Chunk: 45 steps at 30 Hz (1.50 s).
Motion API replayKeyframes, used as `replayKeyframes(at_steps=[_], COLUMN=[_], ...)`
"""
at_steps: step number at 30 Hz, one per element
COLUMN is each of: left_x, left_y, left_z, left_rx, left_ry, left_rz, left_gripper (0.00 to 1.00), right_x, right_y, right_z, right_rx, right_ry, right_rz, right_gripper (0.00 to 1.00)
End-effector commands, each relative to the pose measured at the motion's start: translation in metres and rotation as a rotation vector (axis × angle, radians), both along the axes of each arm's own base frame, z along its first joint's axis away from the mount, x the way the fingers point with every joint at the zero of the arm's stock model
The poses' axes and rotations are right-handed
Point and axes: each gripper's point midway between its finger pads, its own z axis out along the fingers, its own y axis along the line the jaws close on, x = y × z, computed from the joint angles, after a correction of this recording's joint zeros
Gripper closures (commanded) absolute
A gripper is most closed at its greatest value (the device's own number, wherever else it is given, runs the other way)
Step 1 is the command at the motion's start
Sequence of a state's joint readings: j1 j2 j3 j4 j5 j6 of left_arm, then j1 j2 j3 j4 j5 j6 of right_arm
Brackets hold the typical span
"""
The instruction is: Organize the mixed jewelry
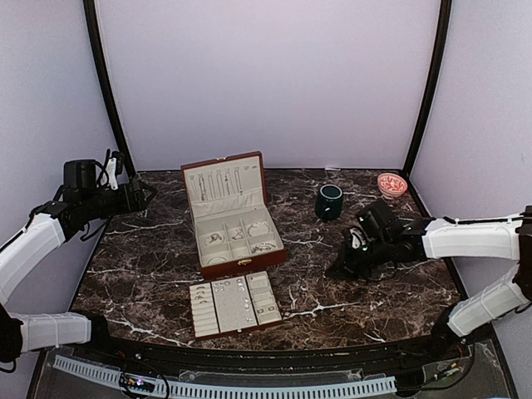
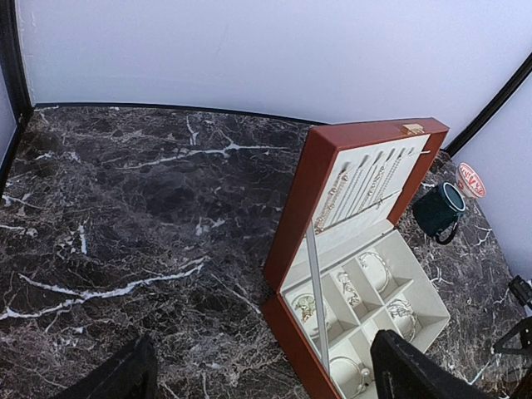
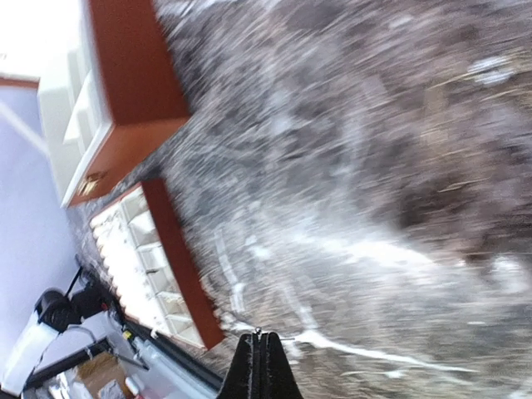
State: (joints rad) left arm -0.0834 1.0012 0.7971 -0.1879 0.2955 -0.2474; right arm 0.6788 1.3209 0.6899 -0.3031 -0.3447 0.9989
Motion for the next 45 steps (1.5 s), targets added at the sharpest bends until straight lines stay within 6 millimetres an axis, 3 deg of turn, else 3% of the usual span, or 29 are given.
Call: replayKeyframes(at_steps=[1, 10, 18, 25, 45], left_x=[-0.003, -0.005, -0.006, -0.006, -0.005], left_y=[-0.003, -0.004, -0.006, -0.006, -0.006], left_z=[0.004, 0.006, 0.008, 0.009, 0.006], left_rx=[-0.005, -0.01, -0.014, -0.016, -0.012], left_ry=[-0.023, -0.03, -0.037, -0.039, -0.03], left_rz=[-0.016, -0.021, -0.029, -0.028, -0.028], left_gripper=[0.08, 0.08, 0.08, 0.08, 0.09], right_x=[-0.009, -0.045, -0.064, -0.078, -0.089], right_y=[0.065, 0.156, 0.198, 0.208, 0.202], right_z=[0.027, 0.025, 0.018, 0.005, -0.026], right_rx=[0.183, 0.337, 0.389, 0.379, 0.331], right_ry=[-0.01, 0.018, 0.051, 0.093, 0.129], right_rz=[0.091, 0.267, 0.364, 0.405, 0.435], right_gripper=[1.0, 1.0, 1.0, 1.0, 1.0])
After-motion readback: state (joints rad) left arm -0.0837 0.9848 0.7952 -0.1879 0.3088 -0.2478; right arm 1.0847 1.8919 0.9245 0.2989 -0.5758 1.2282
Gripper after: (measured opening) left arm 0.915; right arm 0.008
